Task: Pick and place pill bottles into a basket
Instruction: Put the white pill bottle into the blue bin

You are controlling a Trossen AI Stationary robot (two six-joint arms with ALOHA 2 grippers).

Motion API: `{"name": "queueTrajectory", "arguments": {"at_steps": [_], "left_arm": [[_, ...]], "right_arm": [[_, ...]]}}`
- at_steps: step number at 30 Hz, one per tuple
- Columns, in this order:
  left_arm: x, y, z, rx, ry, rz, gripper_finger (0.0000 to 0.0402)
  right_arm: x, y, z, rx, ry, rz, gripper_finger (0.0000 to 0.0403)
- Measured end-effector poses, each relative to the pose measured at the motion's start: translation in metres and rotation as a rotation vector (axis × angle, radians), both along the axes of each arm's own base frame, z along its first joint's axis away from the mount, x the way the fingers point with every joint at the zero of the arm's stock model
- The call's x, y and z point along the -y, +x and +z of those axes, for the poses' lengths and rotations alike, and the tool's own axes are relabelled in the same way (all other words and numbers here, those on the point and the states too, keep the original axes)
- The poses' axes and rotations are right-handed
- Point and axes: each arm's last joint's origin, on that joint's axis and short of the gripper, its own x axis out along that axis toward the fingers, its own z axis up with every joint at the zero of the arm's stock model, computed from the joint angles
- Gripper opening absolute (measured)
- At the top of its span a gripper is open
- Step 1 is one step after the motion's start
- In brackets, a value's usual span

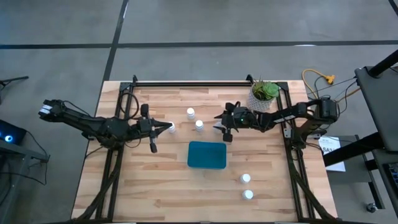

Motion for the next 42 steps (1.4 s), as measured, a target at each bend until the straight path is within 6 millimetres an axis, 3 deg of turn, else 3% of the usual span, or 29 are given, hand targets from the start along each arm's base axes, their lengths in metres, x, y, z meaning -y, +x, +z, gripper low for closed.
{"name": "queueTrajectory", "arguments": {"at_steps": [42], "left_arm": [[0.0, 0.0, 0.0009, 0.008, -0.003, 0.0, 0.0]], "right_arm": [[0.0038, -0.0052, -0.0055, -0.041, 0.107, 0.042, 0.0203]]}}
